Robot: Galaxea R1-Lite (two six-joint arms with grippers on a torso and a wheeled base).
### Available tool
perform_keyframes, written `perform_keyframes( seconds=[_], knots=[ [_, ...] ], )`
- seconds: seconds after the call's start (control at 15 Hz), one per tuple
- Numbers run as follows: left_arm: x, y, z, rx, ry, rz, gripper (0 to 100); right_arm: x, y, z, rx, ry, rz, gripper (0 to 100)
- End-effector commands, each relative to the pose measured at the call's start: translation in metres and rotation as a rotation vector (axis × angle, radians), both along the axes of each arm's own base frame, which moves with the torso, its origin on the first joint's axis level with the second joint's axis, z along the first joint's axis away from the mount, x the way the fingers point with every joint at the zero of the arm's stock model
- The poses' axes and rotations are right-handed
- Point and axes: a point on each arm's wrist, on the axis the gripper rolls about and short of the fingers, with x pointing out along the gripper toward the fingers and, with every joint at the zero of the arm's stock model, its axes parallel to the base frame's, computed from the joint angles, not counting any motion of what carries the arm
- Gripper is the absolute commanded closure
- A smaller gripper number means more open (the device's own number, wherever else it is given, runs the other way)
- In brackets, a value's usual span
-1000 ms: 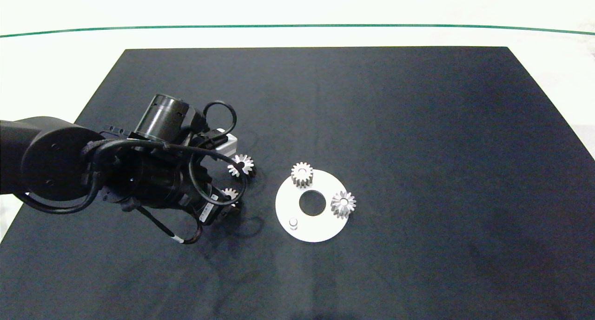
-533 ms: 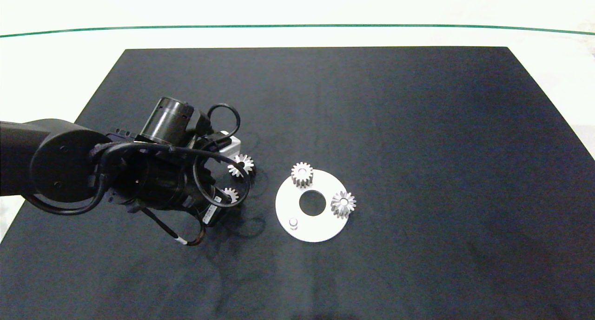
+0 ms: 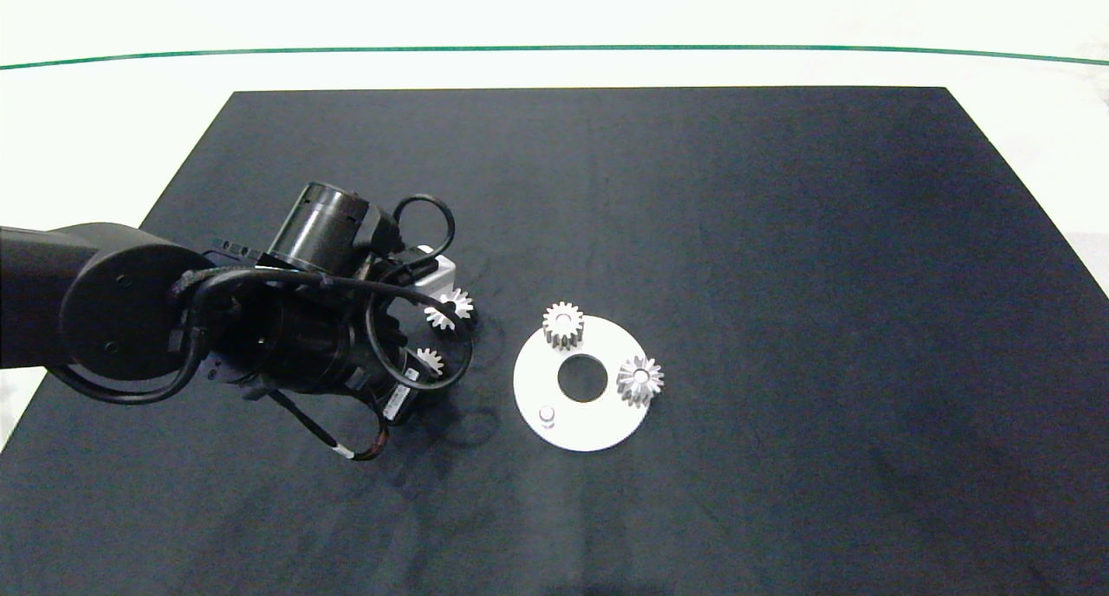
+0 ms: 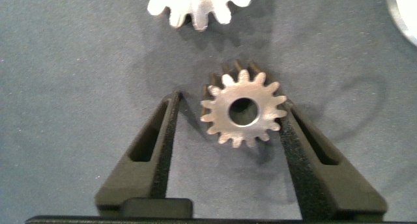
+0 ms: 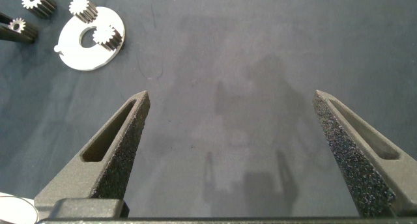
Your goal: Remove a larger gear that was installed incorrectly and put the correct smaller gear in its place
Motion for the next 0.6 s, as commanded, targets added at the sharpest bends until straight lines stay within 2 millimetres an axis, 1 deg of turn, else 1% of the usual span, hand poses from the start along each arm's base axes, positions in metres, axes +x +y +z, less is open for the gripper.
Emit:
perform_keyframes(
  seconds=[0.07,0.4,0.6],
  knots=[
    [-0.0006,-0.0018,-0.001,-0.002,0.006,0.0,50,-0.0006,0.0,-0.0004,0.0,0.001,0.002,0],
    [-0.0043,-0.005,-0.0058,0.006,0.022,-0.013,59,-0.0006,0.0,-0.0004,0.0,0.001,0.002,0],
    [-0.0026,-0.0064,-0.0065,-0.001,0.01,-0.013,67,-0.0006,0.0,-0.0004,0.0,0.001,0.002,0]
  ],
)
